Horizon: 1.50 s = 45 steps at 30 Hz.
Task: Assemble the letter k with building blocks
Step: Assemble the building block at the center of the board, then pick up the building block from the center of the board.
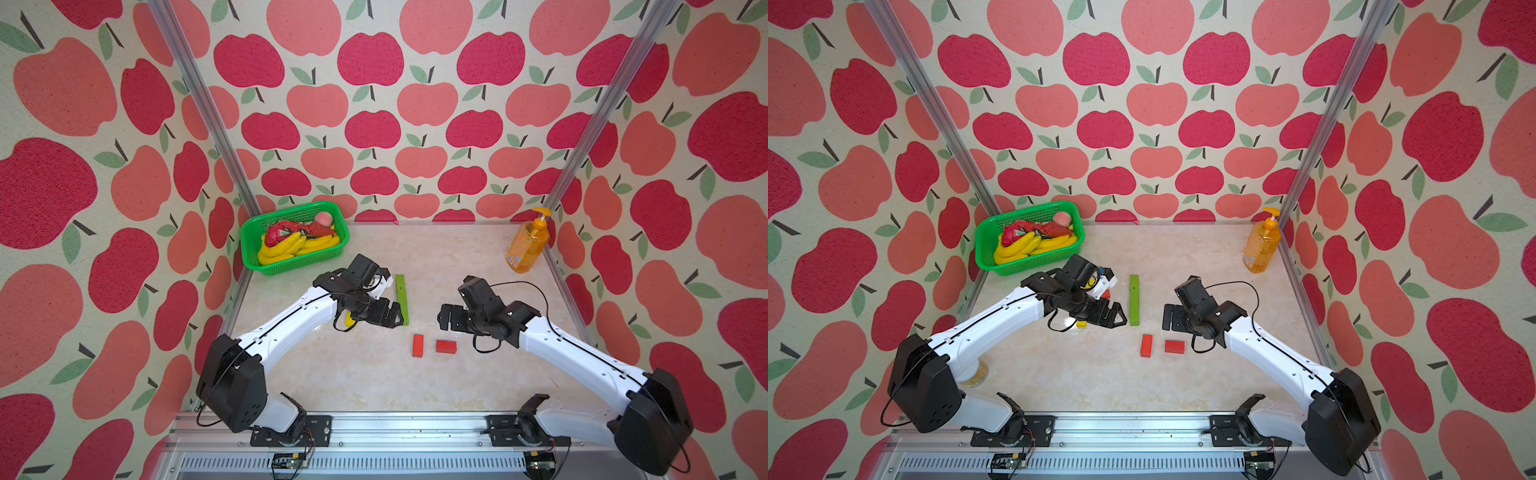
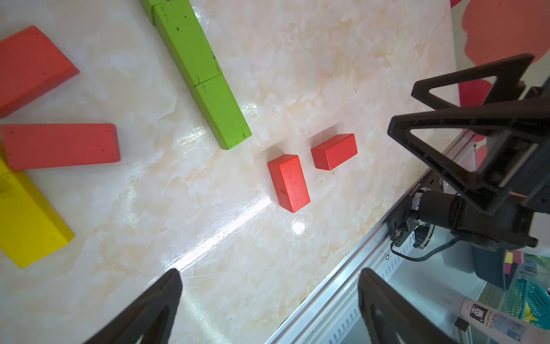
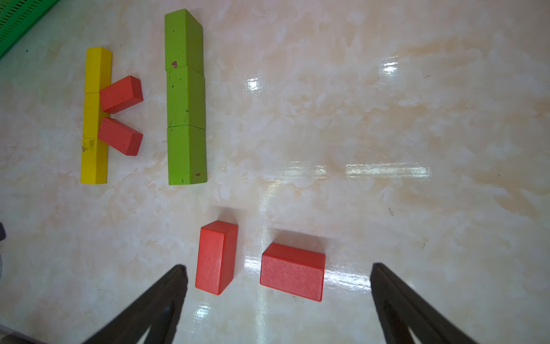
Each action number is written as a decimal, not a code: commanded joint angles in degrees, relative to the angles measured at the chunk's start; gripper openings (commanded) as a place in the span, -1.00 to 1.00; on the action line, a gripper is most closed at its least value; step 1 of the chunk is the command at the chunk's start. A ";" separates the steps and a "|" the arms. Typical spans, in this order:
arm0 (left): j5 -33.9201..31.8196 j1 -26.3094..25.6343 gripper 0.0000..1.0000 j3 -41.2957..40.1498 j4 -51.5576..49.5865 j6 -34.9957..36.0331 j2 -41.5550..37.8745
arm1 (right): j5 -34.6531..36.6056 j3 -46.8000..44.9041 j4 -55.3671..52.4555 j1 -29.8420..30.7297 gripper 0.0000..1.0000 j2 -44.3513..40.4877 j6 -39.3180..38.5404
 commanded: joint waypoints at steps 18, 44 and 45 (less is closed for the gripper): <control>-15.73 -19.27 0.50 23.79 -16.88 -15.77 29.34 | -9.75 -8.64 -1.56 -17.33 0.99 -14.36 -6.25; -14.02 -17.46 0.18 27.09 -14.95 -15.41 37.37 | -8.72 -4.40 -1.64 -19.76 0.99 -10.22 -6.40; -13.78 -17.44 0.16 27.02 -14.37 -15.71 37.70 | -9.00 -4.18 -1.76 -19.82 0.99 -9.65 -6.91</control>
